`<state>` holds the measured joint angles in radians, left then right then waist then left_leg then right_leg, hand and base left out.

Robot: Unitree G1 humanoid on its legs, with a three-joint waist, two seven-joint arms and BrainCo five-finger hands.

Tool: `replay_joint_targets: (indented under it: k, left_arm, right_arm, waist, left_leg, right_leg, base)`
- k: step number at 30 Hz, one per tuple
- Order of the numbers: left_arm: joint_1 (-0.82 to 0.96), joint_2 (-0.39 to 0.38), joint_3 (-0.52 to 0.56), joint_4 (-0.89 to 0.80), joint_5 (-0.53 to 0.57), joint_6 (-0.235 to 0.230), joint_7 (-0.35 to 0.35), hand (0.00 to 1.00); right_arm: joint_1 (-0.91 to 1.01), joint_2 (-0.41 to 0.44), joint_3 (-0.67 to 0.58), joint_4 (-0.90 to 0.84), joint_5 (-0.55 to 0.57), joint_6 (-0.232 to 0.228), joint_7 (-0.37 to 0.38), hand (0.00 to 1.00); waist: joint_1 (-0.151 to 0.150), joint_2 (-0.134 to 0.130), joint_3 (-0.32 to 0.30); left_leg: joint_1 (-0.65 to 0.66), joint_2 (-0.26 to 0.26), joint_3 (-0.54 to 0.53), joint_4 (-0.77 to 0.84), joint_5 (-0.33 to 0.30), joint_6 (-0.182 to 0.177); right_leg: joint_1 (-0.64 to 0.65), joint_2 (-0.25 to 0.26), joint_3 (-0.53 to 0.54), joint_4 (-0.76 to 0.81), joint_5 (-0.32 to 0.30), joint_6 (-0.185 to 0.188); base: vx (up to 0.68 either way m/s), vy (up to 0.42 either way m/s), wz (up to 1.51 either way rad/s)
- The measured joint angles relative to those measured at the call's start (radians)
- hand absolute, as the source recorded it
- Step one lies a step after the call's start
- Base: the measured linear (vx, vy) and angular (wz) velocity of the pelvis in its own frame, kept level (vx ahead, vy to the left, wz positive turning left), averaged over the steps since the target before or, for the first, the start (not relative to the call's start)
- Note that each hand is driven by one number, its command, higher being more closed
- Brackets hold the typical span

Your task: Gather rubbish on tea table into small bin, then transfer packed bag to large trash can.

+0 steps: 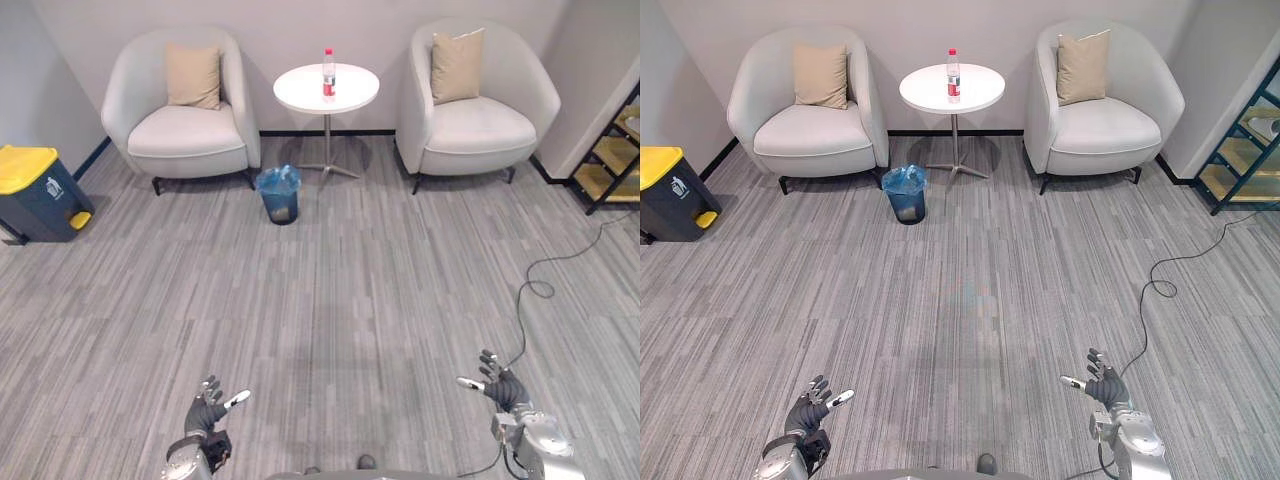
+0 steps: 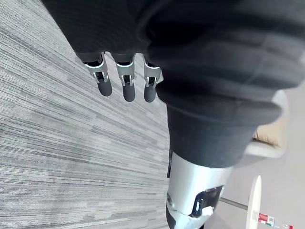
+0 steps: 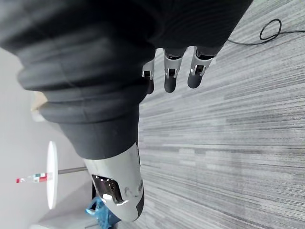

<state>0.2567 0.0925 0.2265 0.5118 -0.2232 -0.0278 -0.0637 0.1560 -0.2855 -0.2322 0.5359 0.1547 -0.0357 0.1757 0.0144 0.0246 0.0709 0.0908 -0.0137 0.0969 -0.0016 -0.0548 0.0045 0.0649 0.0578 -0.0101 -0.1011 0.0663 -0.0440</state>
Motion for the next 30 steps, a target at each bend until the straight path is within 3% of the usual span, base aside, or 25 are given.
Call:
replay_joint_targets:
  k: [22,30]
  left_arm:
    - [0.007,0.0,0.0,0.0,-0.001,-0.002,-0.001,0.0]
    - [0.023,0.0,0.001,0.011,-0.002,-0.005,0.001,0.0]
  right_arm:
    - [0.016,0.001,-0.006,0.0,0.001,-0.005,0.0,0.0]
    - [0.027,0.003,-0.005,0.0,0.002,-0.004,0.002,0.0]
  waist:
    - [-0.001,0.008,-0.005]
    - [0.001,0.01,-0.006]
  left_leg:
    - [-0.004,0.001,0.001,0.003,-0.002,-0.002]
    - [-0.035,0.012,0.029,0.058,-0.041,-0.007]
  right_leg:
    - [-0.003,0.001,0.001,0.002,-0.001,0.001]
    - [-0.017,0.008,0.028,0.002,-0.001,0.001]
  base:
    - [0.0,0.0,0.0]
    - [0.0,0.005,-0.11]
